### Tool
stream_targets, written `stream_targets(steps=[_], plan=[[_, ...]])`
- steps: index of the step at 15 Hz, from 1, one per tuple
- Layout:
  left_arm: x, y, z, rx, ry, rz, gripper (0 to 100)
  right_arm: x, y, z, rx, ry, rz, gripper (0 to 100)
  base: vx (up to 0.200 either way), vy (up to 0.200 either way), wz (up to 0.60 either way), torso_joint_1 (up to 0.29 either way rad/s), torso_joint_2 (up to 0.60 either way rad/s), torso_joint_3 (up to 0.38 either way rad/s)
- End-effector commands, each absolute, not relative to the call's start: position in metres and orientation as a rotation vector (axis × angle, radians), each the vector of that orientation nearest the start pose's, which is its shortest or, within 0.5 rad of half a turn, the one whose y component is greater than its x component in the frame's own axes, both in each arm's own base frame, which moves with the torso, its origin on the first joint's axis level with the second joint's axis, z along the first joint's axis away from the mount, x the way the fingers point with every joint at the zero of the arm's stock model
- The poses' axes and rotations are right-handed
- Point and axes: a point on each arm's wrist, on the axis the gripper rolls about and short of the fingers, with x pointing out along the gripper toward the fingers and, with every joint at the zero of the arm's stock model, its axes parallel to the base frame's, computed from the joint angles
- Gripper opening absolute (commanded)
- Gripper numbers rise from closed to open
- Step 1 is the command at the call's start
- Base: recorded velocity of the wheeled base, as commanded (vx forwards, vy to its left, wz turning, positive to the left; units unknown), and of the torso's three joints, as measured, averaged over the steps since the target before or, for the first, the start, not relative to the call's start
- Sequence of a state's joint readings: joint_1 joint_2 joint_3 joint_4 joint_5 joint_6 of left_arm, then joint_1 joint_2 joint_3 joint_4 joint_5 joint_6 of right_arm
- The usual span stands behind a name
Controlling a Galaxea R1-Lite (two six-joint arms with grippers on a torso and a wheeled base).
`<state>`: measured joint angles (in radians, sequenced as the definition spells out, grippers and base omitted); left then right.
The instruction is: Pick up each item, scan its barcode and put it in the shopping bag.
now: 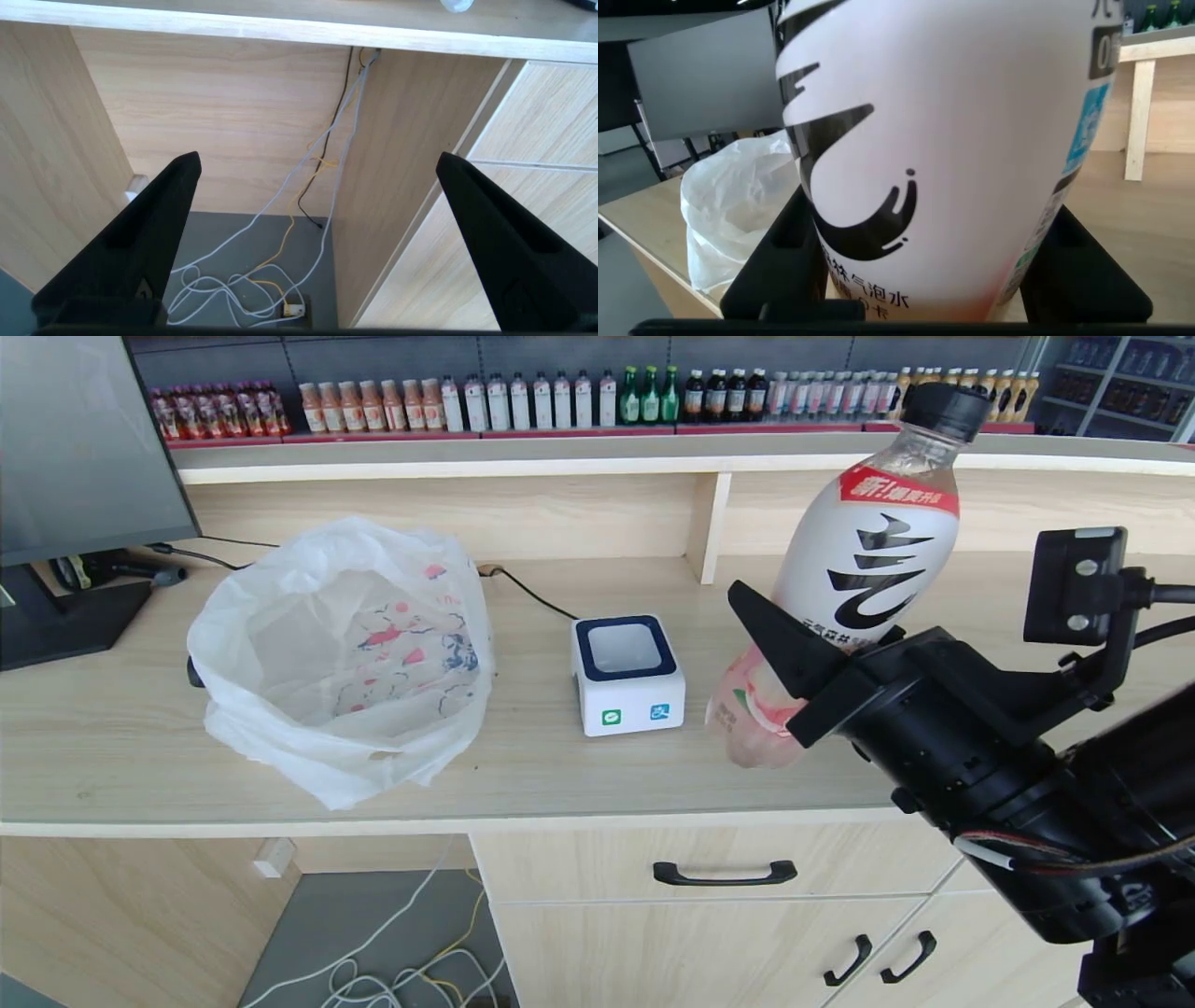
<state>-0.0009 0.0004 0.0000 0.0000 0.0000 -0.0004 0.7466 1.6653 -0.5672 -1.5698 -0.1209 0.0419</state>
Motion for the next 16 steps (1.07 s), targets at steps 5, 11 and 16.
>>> stream_targets(steps=[5, 11, 16], plan=[[-0.0228, 0.0, 0.0755, -0.002, 0.0, 0.0, 100, 0.1996, 0.1818, 0.2236, 0.243, -0.423, 0.627, 0, 0.0, 0.04, 0.0, -0.001, 0.0, -0.001], [-0.0228, 0.0, 0.0755, -0.003, 0.0, 0.0, 100, 0.2021, 0.1835, 0.221, 0.249, -0.411, 0.628, 0, 0.0, 0.2, 0.0, 0.005, 0.0, 0.002], [-0.0228, 0.0, 0.0755, -0.002, 0.0, 0.0, 100, 0.2034, 0.1847, 0.2208, 0.259, -0.408, 0.63, 0, 0.0, 0.0, 0.0, 0.0, 0.0, 0.0]])
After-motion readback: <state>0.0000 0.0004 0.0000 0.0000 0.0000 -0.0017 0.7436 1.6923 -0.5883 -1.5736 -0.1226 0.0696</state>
